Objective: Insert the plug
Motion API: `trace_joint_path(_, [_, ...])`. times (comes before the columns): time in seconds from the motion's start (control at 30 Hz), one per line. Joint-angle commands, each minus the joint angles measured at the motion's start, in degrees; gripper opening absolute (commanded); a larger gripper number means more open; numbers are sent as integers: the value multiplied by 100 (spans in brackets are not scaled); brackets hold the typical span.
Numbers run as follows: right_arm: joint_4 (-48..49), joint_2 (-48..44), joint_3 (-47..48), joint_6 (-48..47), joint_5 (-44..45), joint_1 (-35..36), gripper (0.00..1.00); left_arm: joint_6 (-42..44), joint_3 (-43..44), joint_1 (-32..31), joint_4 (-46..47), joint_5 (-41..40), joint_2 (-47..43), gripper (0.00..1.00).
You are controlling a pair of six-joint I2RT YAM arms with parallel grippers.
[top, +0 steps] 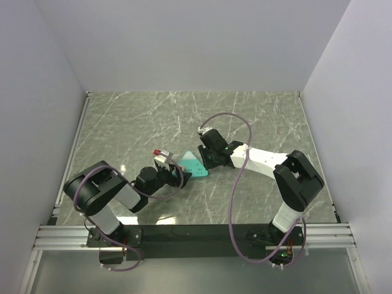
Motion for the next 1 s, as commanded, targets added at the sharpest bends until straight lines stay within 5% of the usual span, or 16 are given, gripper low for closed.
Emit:
trace_joint_path(0.0, [442,-187,-50,-296,-454,253,0,221,215,85,844,436,280,94])
trace_joint_path(0.17, [583,-231,-262,-490,-1411,544,0,318,409,111,1416,683,667,95])
trace_joint_path(0.6, [398,-1364,-1131,-192,-2002,746,0,687,1059,85,1609,1447,993,94])
trace_joint_path(0.97, [-743,-3376,-1457,705,-53,623,0,942,2060,-117,1223,2317,1784,93])
